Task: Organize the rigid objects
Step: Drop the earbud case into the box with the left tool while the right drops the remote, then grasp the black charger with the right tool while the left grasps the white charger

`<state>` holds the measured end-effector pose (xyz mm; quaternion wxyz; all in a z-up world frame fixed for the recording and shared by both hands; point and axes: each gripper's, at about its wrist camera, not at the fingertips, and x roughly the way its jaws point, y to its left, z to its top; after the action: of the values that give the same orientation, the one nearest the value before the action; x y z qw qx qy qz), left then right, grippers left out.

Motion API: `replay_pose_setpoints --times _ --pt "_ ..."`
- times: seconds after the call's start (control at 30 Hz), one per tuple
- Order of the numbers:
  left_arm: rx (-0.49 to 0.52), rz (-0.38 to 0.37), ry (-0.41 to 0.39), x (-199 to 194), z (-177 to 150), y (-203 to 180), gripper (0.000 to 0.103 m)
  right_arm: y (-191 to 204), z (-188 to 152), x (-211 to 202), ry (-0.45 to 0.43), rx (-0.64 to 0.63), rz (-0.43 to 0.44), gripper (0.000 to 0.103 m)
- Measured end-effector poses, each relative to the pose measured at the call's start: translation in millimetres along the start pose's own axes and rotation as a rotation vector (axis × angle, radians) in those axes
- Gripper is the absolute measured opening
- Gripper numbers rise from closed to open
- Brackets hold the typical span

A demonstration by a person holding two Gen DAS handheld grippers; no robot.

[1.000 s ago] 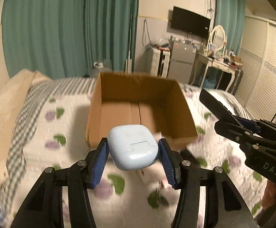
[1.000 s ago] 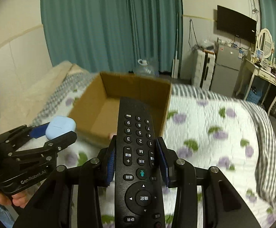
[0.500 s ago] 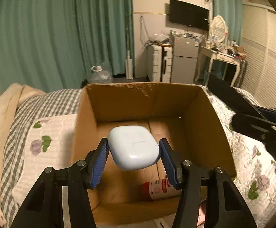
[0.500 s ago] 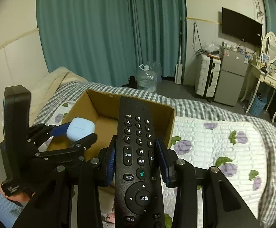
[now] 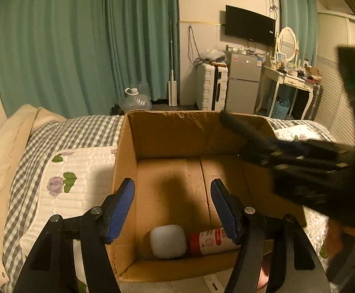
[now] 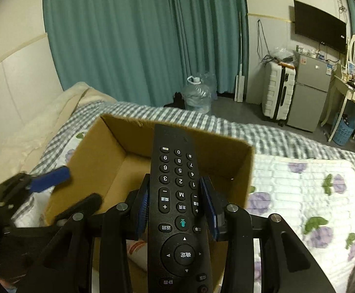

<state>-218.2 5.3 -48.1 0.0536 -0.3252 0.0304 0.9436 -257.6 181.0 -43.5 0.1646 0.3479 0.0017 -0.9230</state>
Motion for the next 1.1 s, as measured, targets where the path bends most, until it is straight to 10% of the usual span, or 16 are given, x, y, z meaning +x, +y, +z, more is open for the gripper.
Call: replay_pose_setpoints --times 0.1,0.2,0.77,1.1 --pt "-0.004 0.004 -0.007 -5.8 -3.8 0.7 0.068 0.5 -5.6 11.1 0.006 0.007 -0.008 0.044" --pt "-0.015 -0.001 -0.001 -13.2 -5.3 2.0 0.068 -2.7 -8.0 -3.0 -0.025 0.02 -0.025 0.072" --pt "-0.081 0.009 0.025 -114.4 -50.6 -7.5 0.069 4.6 -48.9 -167.2 -0.023 -0.018 -0.194 0.073" --pt "-0.069 0.031 0.135 -70.6 -103.2 -17.5 0.069 -9.5 -120.7 -106.5 0.136 0.005 -0.18 0.073"
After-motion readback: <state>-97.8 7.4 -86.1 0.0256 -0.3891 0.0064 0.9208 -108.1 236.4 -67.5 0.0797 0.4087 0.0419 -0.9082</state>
